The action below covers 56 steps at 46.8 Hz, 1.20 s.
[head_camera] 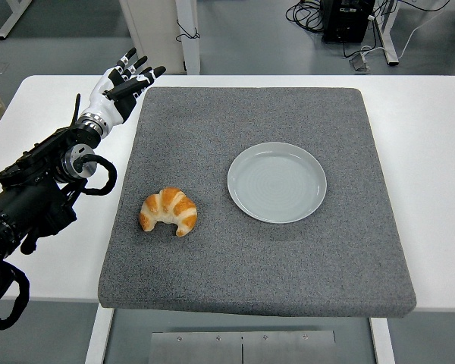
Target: Place the bread on the plate
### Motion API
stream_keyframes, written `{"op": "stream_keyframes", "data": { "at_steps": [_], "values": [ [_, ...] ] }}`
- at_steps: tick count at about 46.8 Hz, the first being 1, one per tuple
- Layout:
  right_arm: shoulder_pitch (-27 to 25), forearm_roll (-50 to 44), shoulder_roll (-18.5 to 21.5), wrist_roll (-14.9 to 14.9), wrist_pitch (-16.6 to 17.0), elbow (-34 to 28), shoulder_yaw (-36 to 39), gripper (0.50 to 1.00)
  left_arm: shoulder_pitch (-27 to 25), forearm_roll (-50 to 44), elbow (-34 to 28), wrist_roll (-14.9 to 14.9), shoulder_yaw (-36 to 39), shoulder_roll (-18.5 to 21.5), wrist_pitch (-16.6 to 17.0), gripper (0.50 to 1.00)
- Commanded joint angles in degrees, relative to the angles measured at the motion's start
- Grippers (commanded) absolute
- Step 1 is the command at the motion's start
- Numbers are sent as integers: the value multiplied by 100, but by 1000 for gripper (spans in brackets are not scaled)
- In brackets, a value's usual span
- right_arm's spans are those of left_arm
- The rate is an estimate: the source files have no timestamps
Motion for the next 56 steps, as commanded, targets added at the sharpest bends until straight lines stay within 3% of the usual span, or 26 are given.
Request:
{"op": "stream_keyframes", "data": {
  "at_steps": [1, 6, 33, 37, 45, 52, 56],
  "values": [
    [0, 0, 0, 0, 1, 0, 0, 1000, -2, 0, 0, -8, 1, -1, 3, 972],
    [0, 0, 0, 0, 1, 0, 0, 1000, 7, 9, -26, -148, -34, -19, -14, 972],
    [0, 0, 0, 0, 1, 0, 0, 1000, -90, 0, -114, -193, -52, 60, -84, 972],
    [0, 0, 0, 0, 1, 0, 0, 1000, -63, 9, -455, -184, -34, 165, -102, 972],
    [0, 0, 0, 0, 1, 0, 0, 1000, 60, 0, -1405, -79, -25, 772, -85, 972],
    [0, 0, 0, 0, 1, 0, 0, 1000, 314, -9, -2170, 299, -201, 1149, -32, 972],
    [0, 0, 0, 0, 1, 0, 0, 1000, 429, 0, -2477, 370, -411, 1203, 152, 972]
  ]
}}
